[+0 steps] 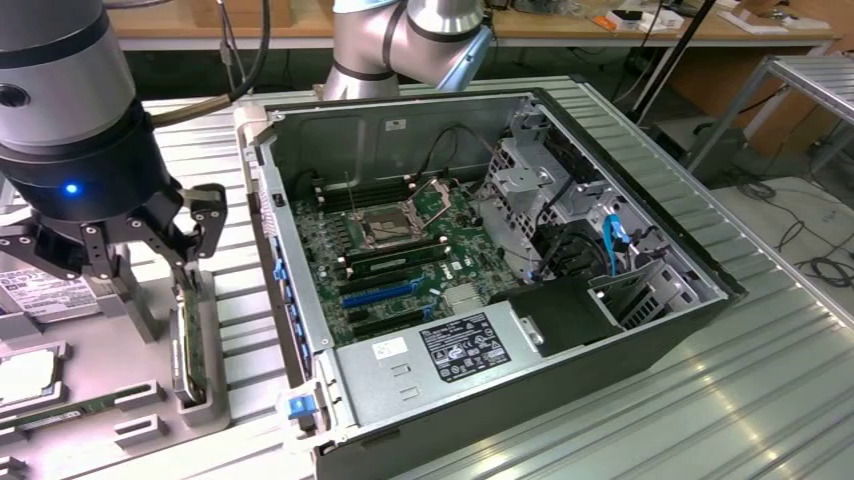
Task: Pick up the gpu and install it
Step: 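Pick up the gpu and move the gpu toward the slot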
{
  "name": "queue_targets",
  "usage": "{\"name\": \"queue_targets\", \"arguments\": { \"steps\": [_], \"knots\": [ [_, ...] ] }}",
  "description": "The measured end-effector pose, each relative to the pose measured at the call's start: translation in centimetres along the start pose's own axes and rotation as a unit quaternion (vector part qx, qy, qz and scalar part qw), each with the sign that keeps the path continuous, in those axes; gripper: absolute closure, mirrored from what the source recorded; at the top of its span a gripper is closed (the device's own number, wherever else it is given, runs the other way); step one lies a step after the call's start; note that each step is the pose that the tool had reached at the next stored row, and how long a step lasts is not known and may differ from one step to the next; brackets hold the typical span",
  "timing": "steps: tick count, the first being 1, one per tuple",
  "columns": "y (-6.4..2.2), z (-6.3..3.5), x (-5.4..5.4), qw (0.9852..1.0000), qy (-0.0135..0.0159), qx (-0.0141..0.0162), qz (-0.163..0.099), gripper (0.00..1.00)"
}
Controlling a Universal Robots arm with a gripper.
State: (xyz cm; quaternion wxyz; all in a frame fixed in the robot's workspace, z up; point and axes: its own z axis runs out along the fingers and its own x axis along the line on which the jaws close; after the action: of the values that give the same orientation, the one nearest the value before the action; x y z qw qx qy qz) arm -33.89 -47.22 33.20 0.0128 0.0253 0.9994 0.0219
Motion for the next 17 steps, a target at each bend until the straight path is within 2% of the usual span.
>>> {"name": "queue_targets", "arguments": {
  "steps": [17],
  "knots": [
    [-0.04, 0.95, 0.02, 1.0000, 0.0000, 0.0000, 0.000, 0.52]
  ]
}}
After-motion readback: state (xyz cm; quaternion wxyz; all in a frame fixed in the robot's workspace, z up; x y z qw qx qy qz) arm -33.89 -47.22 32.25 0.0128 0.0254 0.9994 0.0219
